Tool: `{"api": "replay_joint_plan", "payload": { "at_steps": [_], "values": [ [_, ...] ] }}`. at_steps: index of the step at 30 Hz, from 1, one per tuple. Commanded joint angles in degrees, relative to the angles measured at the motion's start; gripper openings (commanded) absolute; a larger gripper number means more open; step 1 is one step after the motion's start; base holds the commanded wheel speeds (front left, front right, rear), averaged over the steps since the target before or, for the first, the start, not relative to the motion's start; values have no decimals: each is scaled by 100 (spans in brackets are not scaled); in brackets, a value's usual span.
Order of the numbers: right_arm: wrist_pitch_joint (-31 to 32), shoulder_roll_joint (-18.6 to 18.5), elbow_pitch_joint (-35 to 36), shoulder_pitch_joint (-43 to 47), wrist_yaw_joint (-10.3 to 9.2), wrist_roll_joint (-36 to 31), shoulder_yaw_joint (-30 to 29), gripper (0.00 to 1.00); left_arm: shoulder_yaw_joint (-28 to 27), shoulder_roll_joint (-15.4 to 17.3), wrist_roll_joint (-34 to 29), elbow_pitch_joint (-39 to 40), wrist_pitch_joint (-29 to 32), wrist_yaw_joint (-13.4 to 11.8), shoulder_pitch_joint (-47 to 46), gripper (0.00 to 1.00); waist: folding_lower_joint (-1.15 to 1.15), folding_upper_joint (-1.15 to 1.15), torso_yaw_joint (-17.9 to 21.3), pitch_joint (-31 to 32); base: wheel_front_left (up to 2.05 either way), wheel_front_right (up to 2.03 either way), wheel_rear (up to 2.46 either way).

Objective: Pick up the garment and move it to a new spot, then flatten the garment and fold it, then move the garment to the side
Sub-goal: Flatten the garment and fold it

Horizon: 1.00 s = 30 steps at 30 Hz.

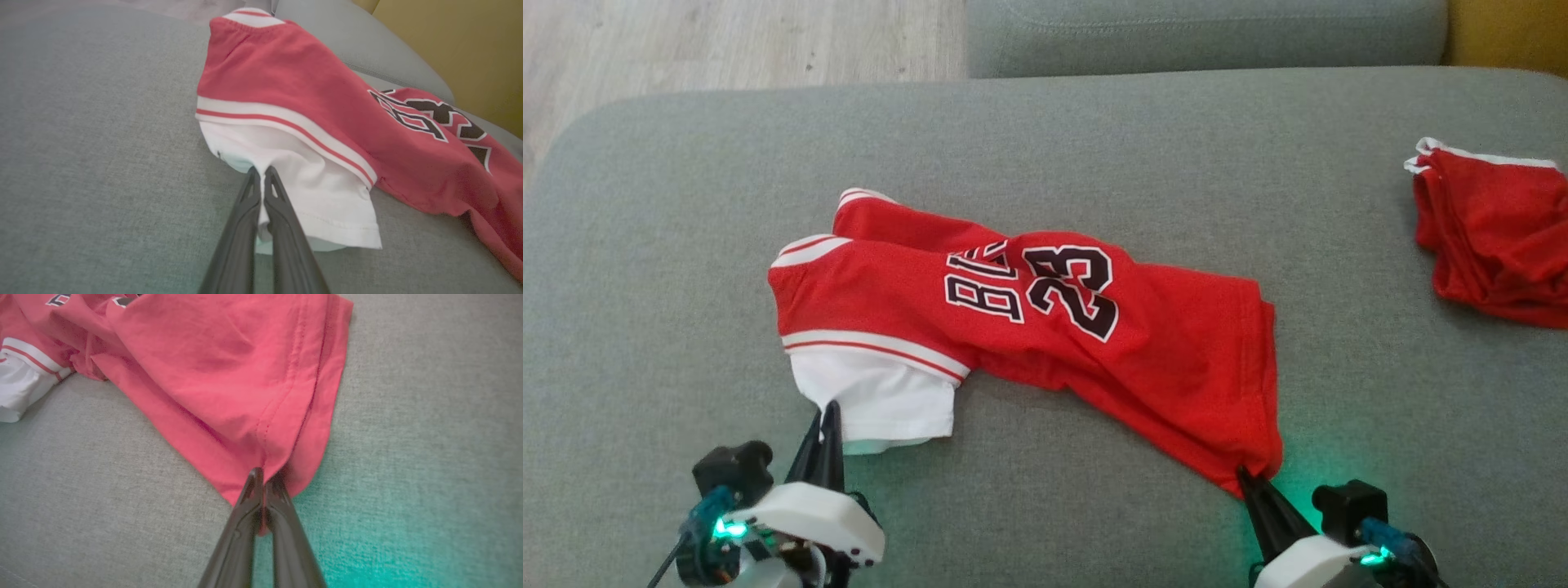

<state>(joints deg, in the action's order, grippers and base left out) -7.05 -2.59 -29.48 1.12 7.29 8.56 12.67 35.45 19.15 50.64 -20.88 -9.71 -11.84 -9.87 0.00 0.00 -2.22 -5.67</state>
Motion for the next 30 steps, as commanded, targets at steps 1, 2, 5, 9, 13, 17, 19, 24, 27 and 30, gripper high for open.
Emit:
{"api": "replay_joint_plan", "payload": {
  "at_steps": [1,2,5,9,13,17,19,24,27,30],
  "values": [
    [0,-29,119,-145,20,74,155,0,-225,201,-58,231,-86,-41,-76,0,0,0,25,63,0,0,0],
    [8,-29,185,-160,20,133,172,0,-239,235,-72,305,-99,-59,-71,0,0,0,35,102,0,0,0],
    [84,-29,500,-178,20,359,213,0,-303,353,-104,575,-135,-112,-56,0,0,0,66,221,0,0,0],
    [219,-29,1013,-126,20,388,84,0,-388,546,-152,990,-145,-219,-4,0,0,0,104,392,0,0,0],
    [366,-29,1638,-3,20,579,-69,0,-474,751,-194,1424,-139,-316,68,0,0,0,143,555,0,0,0],
    [495,-29,2311,63,20,742,-244,0,-585,993,-288,1938,-124,-457,79,0,0,0,172,671,0,0,0],
    [533,-29,2653,50,20,774,-317,0,-641,1126,-350,2222,-100,-510,36,0,0,0,178,721,0,0,0],
    [687,-29,3447,-125,20,809,-555,0,-809,1525,-520,3017,112,-648,-231,0,0,0,185,855,0,0,0],
    [822,-29,3813,-241,20,751,-714,0,-919,1742,-596,3451,294,-727,-440,0,0,0,181,921,0,0,0],
    [920,-29,4159,-375,20,699,-826,0,-990,1920,-674,3827,473,-783,-645,0,0,0,186,967,0,0,0]
  ]
}}
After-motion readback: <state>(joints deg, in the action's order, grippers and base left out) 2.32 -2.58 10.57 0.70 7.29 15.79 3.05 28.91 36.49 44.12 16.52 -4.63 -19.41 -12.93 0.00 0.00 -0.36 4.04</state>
